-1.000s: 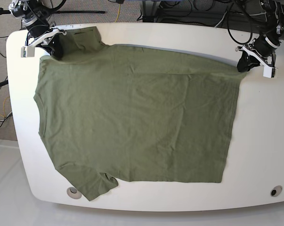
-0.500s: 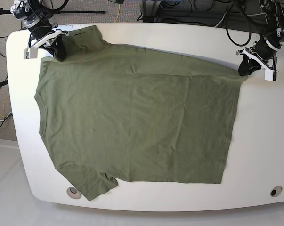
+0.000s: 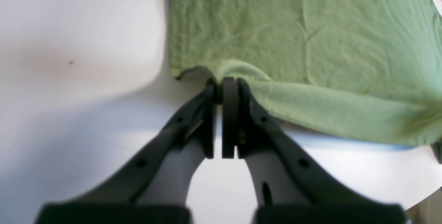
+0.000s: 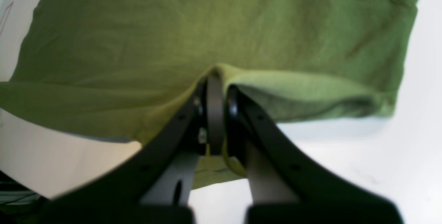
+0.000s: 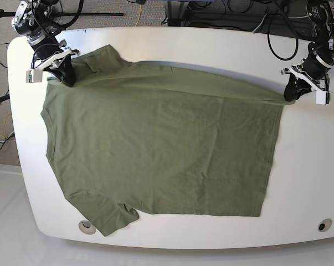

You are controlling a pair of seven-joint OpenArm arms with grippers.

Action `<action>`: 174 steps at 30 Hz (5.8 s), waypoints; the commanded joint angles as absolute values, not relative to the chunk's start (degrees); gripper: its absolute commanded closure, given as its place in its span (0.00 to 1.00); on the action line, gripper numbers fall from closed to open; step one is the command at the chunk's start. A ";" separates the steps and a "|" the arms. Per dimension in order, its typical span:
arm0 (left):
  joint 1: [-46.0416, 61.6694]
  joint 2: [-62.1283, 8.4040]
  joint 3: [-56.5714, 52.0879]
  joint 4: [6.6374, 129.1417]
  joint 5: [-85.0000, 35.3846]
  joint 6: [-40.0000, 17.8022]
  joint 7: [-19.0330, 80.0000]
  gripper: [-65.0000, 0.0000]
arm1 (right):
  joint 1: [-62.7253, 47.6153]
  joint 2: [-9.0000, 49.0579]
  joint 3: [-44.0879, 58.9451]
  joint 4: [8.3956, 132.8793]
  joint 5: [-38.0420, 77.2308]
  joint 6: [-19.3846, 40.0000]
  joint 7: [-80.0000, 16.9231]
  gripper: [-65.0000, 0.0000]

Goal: Fold the T-shirt properly

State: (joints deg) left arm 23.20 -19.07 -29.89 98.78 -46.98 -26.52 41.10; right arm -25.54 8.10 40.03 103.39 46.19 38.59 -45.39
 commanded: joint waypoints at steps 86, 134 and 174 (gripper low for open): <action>2.99 -20.74 -24.71 80.43 -42.29 -19.51 37.39 1.00 | 0.69 16.85 34.73 80.51 39.06 38.67 -38.97 1.00; -7.04 -21.82 -15.19 65.56 -37.20 -19.21 30.51 0.66 | 7.99 16.51 32.23 71.62 30.22 38.87 -35.55 0.77; -4.10 -23.76 -15.30 73.34 -35.26 -20.29 30.66 0.53 | 2.88 16.66 36.11 81.02 24.81 39.44 -37.10 0.36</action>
